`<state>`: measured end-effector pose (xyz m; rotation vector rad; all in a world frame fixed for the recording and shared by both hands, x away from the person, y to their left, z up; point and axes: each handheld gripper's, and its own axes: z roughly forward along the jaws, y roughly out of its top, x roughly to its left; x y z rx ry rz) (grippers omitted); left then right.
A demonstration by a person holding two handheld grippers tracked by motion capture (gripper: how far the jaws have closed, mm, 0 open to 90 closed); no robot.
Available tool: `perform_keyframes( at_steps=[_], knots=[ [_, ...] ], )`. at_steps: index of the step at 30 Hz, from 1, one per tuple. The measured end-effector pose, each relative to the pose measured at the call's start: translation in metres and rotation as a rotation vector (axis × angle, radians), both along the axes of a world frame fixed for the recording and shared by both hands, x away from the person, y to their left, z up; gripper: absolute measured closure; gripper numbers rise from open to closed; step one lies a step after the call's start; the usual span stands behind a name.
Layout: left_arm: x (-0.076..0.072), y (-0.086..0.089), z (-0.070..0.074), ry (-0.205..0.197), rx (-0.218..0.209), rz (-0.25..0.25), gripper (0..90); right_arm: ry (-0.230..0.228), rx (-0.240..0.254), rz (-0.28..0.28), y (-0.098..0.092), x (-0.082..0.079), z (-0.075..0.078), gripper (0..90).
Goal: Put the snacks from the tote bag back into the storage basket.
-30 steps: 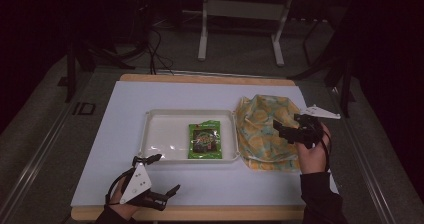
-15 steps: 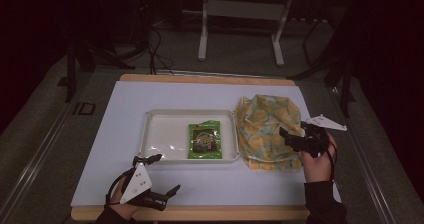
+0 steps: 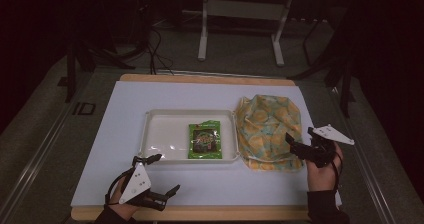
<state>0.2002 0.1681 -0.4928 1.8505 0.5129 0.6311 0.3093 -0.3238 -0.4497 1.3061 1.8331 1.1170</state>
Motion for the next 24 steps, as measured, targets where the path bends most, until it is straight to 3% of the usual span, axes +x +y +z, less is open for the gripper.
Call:
perform_keyframes(
  at_steps=[3,24],
  knots=[
    [0.000,0.000,0.001,-0.003,-0.001,0.000,0.3,-0.022,-0.001,-0.006,-0.001,-0.004,-0.003,14.0],
    [0.000,-0.001,0.001,0.004,-0.001,-0.009,0.3,-0.020,0.004,-0.016,-0.001,-0.002,-0.011,14.0]
  ],
)
